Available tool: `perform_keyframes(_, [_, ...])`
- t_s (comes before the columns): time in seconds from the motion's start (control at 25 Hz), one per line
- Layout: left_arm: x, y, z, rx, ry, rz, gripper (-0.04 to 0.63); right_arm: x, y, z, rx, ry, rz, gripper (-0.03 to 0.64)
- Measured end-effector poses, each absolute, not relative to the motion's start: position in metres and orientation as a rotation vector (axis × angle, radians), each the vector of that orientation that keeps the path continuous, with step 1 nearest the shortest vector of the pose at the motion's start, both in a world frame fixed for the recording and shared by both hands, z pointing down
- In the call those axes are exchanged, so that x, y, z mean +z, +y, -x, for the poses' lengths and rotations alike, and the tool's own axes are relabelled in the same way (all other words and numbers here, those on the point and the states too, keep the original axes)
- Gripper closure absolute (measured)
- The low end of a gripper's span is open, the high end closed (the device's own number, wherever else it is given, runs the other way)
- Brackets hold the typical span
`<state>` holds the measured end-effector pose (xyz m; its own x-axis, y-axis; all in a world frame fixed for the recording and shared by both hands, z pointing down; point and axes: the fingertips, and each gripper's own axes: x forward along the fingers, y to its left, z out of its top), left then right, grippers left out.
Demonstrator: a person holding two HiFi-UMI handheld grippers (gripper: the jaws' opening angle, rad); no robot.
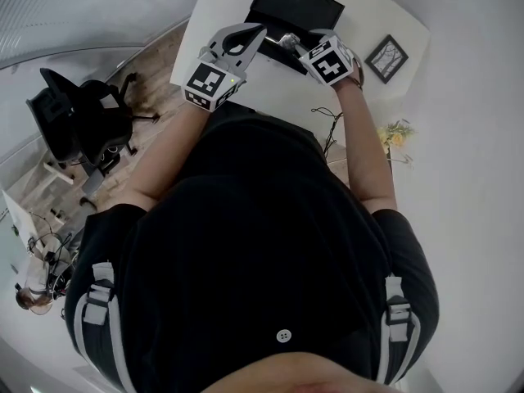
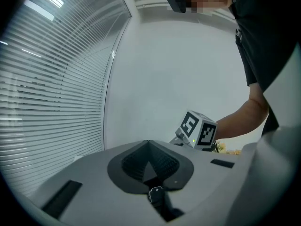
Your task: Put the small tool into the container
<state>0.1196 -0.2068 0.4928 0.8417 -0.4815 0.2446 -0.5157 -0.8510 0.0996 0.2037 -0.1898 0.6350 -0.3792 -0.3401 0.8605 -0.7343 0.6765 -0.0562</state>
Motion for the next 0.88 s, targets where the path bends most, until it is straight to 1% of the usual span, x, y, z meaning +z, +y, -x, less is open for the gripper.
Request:
perform_keyframes(0.32, [0.481, -0.207, -0.127, 0.312, -0.738, -2.891, 0.586, 0.564, -0.192, -0.221, 0.581, -2.255, -1.081, 0.444])
perform_keyframes(0.36, [0.480, -0.206, -0.128, 0.312, -0.729, -2.895, 0.586, 0.551, -0.192, -0.222, 0.555, -2.298, -1.122, 0.452])
perform_keyframes(0.48, [0.474, -0.204, -0.131, 0.302, -0.704, -2.910, 0.586, 0.512, -0.188, -0.219, 0.422, -2.429, -1.252, 0.513])
perform_keyframes(0.72, [0.457, -0.199, -0.137, 0.249, -0.647, -2.935, 0.586, 0.457, -0.174, -0.196, 0.206, -2.576, -1.358, 0.572])
perform_keyframes(0.88, [0.443, -0.194, -0.139, 0.210, -0.609, -2.957, 0.586, 0.438, -0.168, -0.195, 0.153, -2.601, -1.442, 0.604])
